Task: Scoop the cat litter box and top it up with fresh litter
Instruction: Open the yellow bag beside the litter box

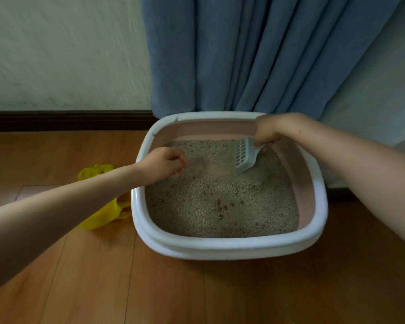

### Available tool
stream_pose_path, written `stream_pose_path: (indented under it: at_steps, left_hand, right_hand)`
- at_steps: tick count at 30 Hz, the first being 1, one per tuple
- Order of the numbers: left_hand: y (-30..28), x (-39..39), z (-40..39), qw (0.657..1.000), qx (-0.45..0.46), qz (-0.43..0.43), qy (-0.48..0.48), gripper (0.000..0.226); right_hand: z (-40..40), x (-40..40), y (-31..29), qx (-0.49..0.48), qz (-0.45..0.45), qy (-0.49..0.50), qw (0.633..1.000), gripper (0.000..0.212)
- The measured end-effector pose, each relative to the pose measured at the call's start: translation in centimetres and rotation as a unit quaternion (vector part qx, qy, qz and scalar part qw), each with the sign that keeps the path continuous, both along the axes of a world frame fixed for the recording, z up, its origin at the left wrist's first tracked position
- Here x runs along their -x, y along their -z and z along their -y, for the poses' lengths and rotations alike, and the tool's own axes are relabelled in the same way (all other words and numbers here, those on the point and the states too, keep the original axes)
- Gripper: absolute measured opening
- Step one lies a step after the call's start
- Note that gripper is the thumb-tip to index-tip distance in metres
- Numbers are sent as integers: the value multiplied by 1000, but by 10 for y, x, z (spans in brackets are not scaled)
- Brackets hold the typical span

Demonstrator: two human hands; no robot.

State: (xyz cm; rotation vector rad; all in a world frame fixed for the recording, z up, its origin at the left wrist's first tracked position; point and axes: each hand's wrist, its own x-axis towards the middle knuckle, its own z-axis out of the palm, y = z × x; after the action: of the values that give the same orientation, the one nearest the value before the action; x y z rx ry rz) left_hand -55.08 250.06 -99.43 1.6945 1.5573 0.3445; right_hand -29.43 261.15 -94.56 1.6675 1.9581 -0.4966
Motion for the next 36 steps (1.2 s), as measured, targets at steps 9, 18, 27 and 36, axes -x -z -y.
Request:
stream_pose_path:
  at_steps: [9,18,27,36]
  left_hand:
    - [-19,24,12,999,6,7,-45,20]
    - [-21,39,24,998,3,-12,-61,20]
    - [-6,8,14,999,30,-7,-14,19]
    - [-8,-1,12,999,36,5,9,23]
  right_hand:
    - [42,82,16,104,-191,-59,974,12]
    - [68,102,54,125,-154,-105,974,22]
    - [58,7,33,65,-18,-84,994,25]
    - [52,6,-12,33,47,-112,992,20]
